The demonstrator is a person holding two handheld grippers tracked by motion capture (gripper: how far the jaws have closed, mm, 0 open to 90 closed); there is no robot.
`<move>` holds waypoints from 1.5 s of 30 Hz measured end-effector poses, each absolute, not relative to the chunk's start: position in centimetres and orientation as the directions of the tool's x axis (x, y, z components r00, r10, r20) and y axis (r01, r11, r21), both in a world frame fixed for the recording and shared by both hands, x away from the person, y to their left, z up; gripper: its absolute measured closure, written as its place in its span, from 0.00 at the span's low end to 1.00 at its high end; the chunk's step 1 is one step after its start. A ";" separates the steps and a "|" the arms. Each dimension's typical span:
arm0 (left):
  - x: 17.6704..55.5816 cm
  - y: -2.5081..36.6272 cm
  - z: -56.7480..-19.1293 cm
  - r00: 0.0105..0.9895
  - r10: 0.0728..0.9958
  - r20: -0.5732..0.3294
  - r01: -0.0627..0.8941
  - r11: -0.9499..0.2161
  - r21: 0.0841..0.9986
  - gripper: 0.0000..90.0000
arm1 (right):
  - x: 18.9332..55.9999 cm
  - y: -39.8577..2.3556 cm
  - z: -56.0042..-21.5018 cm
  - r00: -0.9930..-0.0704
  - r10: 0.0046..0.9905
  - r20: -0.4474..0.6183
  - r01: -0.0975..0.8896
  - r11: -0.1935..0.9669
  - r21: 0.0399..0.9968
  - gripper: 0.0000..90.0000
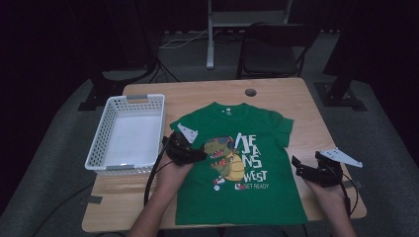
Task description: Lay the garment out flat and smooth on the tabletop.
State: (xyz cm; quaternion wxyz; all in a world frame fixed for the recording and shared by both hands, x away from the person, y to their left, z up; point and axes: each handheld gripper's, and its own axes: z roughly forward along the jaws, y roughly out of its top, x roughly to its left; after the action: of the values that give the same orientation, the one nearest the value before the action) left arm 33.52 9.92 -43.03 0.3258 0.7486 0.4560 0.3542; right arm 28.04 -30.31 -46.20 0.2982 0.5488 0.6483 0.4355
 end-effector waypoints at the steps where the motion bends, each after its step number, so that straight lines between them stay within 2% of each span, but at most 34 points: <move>1: 33.2 10.0 -43.1 0.344 0.912 0.224 0.444 -0.368 0.817 0.13 | 27.9 -30.3 -46.3 -0.220 0.972 0.087 0.451 0.022 0.892 0.12; 5: 31.0 10.2 -43.2 0.377 0.899 0.221 0.390 -0.371 0.843 0.13 | 27.7 -30.4 -46.4 -0.218 0.973 0.079 0.448 0.028 0.894 0.12; 10: 28.9 10.8 -43.1 0.414 0.894 0.169 0.366 -0.334 0.868 0.13 | 27.4 -30.6 -46.2 -0.214 0.974 0.075 0.442 0.028 0.897 0.12; 18: 27.2 11.7 -42.8 0.437 0.888 0.144 0.341 -0.312 0.887 0.13 | 26.9 -30.8 -46.2 -0.207 0.976 0.073 0.437 0.025 0.899 0.12; 28: 25.9 13.1 -43.3 0.421 0.897 0.137 0.348 -0.299 0.888 0.13 | 26.7 -31.1 -46.1 -0.197 0.978 0.072 0.440 0.023 0.898 0.12; 37: 24.2 14.5 -43.3 0.427 0.892 0.151 0.315 -0.303 0.899 0.13 | 26.4 -31.7 -46.2 -0.175 0.983 0.052 0.436 0.030 0.900 0.12; 42: 23.8 16.0 -43.7 0.380 0.910 0.168 0.309 -0.296 0.904 0.13 | 26.3 -32.4 -46.3 -0.157 0.986 0.060 0.434 0.014 0.901 0.12; 45: 23.3 16.6 -43.9 0.390 0.905 0.168 0.293 -0.295 0.909 0.13 | 26.1 -32.8 -46.5 -0.145 0.988 0.059 0.433 0.010 0.902 0.12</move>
State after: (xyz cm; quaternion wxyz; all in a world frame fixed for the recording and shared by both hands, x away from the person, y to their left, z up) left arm 23.31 16.57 -43.89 0.4227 0.7187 0.4167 0.3622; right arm 26.11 -32.84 -46.48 0.3301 0.5643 0.6291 0.4204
